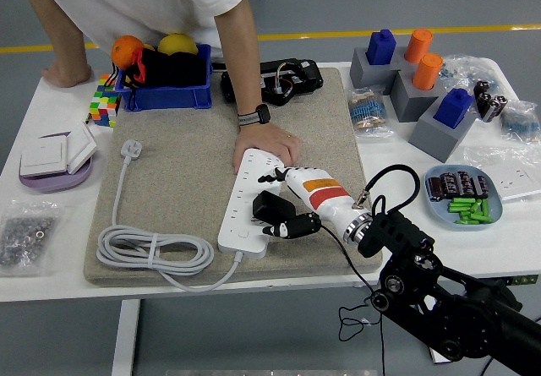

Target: Press the white button,pick up the black plug,place it near the board,insert it into the board

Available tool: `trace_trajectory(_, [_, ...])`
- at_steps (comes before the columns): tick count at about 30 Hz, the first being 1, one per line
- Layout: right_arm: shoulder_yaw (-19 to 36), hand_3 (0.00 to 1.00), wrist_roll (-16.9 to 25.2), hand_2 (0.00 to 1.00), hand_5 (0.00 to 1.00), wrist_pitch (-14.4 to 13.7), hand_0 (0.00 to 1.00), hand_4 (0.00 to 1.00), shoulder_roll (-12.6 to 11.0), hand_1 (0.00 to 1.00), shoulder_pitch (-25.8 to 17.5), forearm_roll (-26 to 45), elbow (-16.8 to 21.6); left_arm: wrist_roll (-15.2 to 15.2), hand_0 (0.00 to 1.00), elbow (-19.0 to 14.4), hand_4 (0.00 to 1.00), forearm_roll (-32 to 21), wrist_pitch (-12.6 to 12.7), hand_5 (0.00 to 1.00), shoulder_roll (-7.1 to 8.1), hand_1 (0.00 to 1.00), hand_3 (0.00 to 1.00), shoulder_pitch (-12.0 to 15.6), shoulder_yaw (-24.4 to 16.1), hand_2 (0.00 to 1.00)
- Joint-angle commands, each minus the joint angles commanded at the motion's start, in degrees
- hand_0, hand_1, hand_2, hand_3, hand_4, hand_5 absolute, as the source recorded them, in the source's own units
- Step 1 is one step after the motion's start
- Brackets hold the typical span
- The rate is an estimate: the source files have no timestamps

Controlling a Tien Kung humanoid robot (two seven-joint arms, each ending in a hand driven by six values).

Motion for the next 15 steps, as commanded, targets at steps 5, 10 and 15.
trace_trajectory(5, [-0.02,0.733,0.80,0.718,0.210,-0.43,0.722,0.998,-0.07,0.716,-0.11,0.53,-0.51,0.01,0.625,0.00,0.569,0.05,-0.02,0.387,0.01,0.631,0.691,-0.03,0.03,0.638])
trace_trajectory(10, [-0.34,0.678,1.37,0.647,0.162,-0.51,0.633,0.998,-0.19,0.630,-0.37,0.99,-0.80,0.02,0.626,0.00,0.569,-0.04,0.00,0.387,-0.02,0.631,0.691,0.05,0.06,0.638])
trace_trajectory(15, [-0.60,0.646,2.17,0.595,0.085,-0.79,0.564,0.937,-0.26,0.563,-0.60,1.33,-0.85,0.07,0.624,0.00,0.568,0.17,-0.08,0.388,0.04,0.631,0.692,0.07,0.18,0.638])
